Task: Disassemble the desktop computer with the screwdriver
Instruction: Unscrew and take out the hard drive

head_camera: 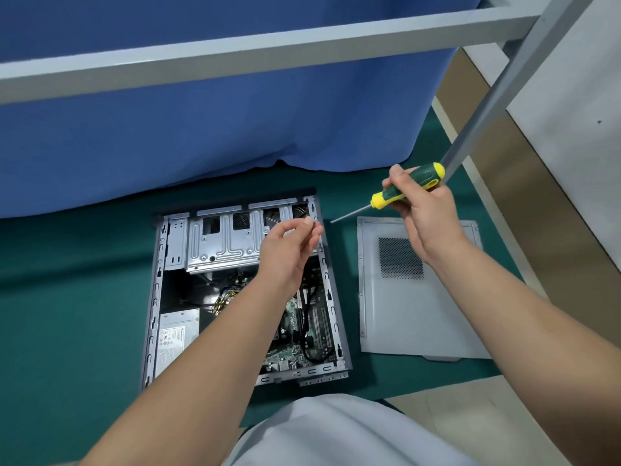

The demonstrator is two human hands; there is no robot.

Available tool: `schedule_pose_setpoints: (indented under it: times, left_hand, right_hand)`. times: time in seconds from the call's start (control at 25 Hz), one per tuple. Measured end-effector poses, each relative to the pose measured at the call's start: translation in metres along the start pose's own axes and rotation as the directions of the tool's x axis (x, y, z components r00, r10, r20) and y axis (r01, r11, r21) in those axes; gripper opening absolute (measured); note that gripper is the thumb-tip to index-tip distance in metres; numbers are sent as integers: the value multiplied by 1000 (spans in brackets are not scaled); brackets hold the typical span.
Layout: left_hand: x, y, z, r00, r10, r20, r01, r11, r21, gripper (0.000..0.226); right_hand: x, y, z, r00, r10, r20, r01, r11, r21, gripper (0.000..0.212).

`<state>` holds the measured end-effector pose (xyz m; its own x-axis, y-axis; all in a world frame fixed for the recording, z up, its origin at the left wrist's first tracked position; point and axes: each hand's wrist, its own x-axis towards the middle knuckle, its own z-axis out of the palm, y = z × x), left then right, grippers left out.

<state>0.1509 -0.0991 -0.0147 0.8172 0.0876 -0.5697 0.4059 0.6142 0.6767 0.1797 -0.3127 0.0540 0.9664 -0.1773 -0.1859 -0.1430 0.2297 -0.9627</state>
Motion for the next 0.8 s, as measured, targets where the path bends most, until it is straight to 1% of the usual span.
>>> schedule_pose_setpoints:
  times: [0.08,0.16,0.2,0.28,0.32,0.36,0.44,0.56,0.72,0.8]
  left_hand:
    - [-1,-1,10,999,-14,39,12,999,53,17]
    - [-3,-3,23,996,-39,77,33,997,70,23]
    - [-3,-4,29,994,-48,94,42,997,67,25]
    - [-3,-8,41,990,-63,126,55,996,65,24]
    - [-2,-10,46,988,-71,138,62,996,69,21]
    - [-2,-11,48,985,-83,149,73,995,74,19]
    - [2,-15,54,980,-110,165,93,990,107,18]
    - [7,-19,59,976,-134,171,99,975,200,16]
    - [21,-24,67,982,-112,152,69,963,262,18]
    - [29,-24,70,979,-111,169,55,951,305,17]
  right_hand:
    - [7,-1,-7,999,-34,29,33,998,47,22]
    - [13,2,-13,995,-14,99,12,1000,20,20]
    - [15,6,-14,991,1,134,7,998,-60,15]
    - [17,18,-16,979,22,204,39,956,-290,10]
    - [17,25,-17,970,33,239,59,928,-369,11]
    - [17,31,-17,962,41,269,77,908,-412,11]
    - [20,39,-20,951,39,305,108,887,-449,10]
    - [28,45,-24,949,43,311,124,859,-497,10]
    - [43,52,-31,938,37,346,159,837,-523,8]
    - [50,56,-35,939,53,339,145,834,-532,7]
